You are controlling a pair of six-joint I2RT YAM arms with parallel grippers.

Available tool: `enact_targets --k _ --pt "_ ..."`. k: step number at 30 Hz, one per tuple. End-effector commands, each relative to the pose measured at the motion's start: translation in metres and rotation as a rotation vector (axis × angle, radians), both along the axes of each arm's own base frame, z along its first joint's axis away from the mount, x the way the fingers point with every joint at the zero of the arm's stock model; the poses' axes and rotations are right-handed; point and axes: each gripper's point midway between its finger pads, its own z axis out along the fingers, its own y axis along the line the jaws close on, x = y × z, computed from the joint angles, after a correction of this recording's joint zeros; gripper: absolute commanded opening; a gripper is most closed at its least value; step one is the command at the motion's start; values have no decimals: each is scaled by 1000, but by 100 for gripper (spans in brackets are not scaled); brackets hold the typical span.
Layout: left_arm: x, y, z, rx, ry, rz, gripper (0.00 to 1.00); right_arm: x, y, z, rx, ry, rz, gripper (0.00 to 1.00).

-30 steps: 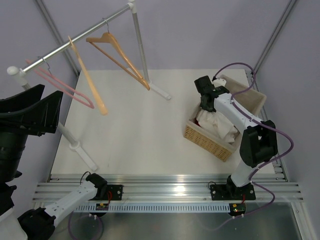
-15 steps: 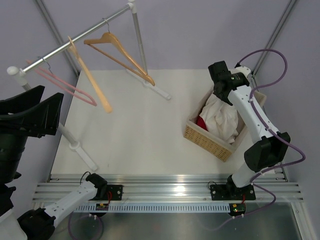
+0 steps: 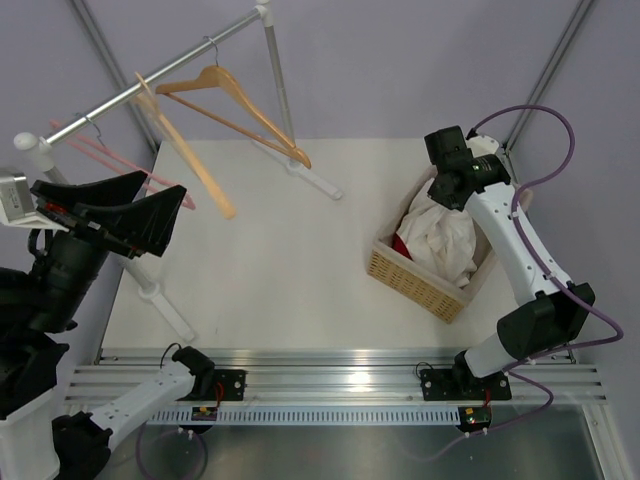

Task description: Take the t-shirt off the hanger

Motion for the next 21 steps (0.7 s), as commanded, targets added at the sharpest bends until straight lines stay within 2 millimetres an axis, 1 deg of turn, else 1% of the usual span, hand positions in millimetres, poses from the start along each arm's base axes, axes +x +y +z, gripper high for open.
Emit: enact_targets --k 1,3,5,6,7,8,9,10,11,12,13,14,15,16,17,19,20,21 --pt "18 -22 -12 27 57 -54 99 9 20 13 102 -70 71 5" --pt "20 -29 -12 35 63 -78 99 13 26 15 133 -84 76 0" --pt "24 -31 -12 39 66 -76 99 22 36 12 168 -110 105 0" --pt "25 -31 -11 42 66 -74 99 26 38 9 177 -114 106 0" --pt "29 -33 -12 46 72 -74 99 28 41 3 182 -106 112 0" --pt "30 -34 -13 48 75 -72 99 33 43 -12 181 -81 106 0" --pt "31 -35 -13 49 78 -72 99 36 44 -22 179 -65 99 0" --pt "33 -36 -13 48 82 -73 99 35 43 -38 168 -29 90 0" --pt "34 -37 -14 49 87 -75 99 38 37 -61 168 24 45 0" --pt "36 -38 -15 52 94 -75 99 37 31 -75 176 51 10 0" --pt "37 -39 -13 54 97 -77 99 29 22 -102 182 109 -31 0" --pt "38 -39 -13 58 98 -76 99 27 13 -114 206 116 -90 0" --pt "39 -39 -16 72 110 -70 99 26 -5 -123 220 113 -147 0" --pt "38 -38 -11 72 103 -65 99 23 -12 -129 232 109 -171 0" --pt "42 -39 -14 83 115 -63 99 19 -25 -138 238 96 -204 0" --pt "43 -39 -14 100 115 -56 99 18 -36 -141 234 90 -219 0" --pt "48 -36 -15 101 120 -26 99 19 -39 -143 224 96 -209 0" --pt "49 -35 -15 108 117 -19 99 20 -43 -144 213 105 -207 0"
